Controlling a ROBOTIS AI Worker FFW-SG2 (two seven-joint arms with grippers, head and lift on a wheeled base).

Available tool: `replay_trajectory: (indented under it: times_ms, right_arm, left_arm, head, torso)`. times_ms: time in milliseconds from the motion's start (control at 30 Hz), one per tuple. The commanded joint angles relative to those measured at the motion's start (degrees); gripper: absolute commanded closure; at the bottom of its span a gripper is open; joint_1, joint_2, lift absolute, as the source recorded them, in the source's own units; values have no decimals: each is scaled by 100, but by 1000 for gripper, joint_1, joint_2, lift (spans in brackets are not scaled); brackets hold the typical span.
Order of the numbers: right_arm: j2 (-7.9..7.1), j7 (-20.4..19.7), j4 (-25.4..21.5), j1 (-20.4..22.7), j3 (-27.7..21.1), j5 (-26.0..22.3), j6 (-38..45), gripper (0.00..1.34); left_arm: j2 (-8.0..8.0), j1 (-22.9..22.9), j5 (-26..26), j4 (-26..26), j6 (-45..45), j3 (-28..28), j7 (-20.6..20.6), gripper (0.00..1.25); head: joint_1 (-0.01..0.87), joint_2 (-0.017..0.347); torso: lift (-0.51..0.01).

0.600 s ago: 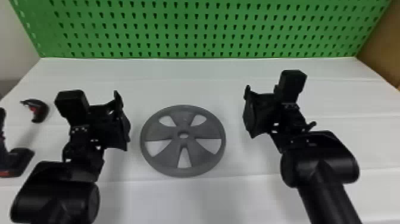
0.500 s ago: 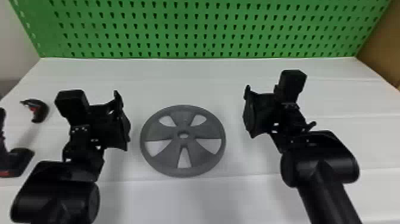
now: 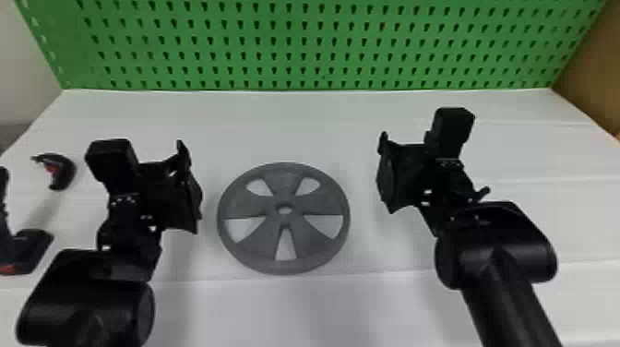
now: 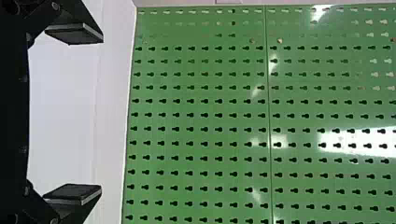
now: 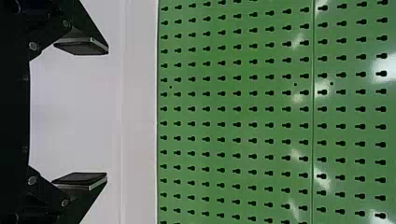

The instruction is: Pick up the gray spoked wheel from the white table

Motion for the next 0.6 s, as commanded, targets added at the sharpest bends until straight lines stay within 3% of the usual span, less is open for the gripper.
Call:
replay_trajectory:
  times_ms: [0,567]
  right_arm:
    - [-4,0,0,-11,9,0,5,320]
    - [22,0,-26,-151,0,-70,278,320]
  left_arm:
    - [0,-3,-8,0,5,0,0,148]
    - [0,14,1,0,5,18,0,148]
  head:
    - [765,2]
    - [765,2]
  torso:
    - [-96]
    - [-96]
